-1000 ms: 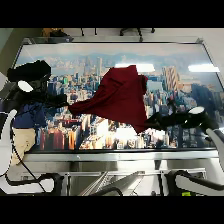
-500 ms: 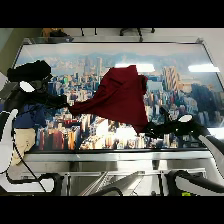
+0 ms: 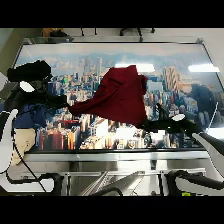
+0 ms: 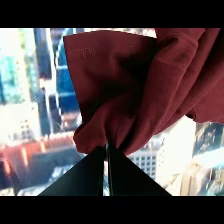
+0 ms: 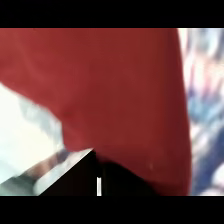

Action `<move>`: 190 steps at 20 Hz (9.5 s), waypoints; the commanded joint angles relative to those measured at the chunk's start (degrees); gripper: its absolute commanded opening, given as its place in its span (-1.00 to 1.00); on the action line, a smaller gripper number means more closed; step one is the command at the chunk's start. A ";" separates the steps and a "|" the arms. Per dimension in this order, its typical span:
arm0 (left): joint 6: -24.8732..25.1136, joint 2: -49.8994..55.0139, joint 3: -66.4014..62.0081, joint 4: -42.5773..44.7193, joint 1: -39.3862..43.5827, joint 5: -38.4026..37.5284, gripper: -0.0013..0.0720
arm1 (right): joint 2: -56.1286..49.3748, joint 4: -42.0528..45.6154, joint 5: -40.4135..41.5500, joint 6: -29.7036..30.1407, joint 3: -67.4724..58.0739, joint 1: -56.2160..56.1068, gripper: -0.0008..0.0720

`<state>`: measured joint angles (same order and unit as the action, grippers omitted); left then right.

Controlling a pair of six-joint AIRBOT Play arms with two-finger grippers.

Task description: Fold the shirts.

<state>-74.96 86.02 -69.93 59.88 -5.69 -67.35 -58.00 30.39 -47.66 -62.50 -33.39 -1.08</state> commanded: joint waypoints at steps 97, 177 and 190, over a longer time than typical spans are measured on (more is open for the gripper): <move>-9.29 -4.81 14.69 6.34 -4.39 -0.48 0.64 | -16.26 18.21 -27.54 1.20 -21.31 29.20 0.06; -8.96 23.39 -41.07 -2.99 13.70 -7.93 -0.93 | -33.64 1.79 -18.53 9.73 -56.17 14.51 -0.93; -8.79 41.90 -42.66 -24.46 43.30 27.78 -0.93 | -17.14 -2.91 -43.28 -8.15 -74.55 18.03 -0.93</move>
<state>-83.70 121.51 -107.07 42.13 31.62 -46.11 -77.23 29.17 -88.25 -68.03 -106.85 17.19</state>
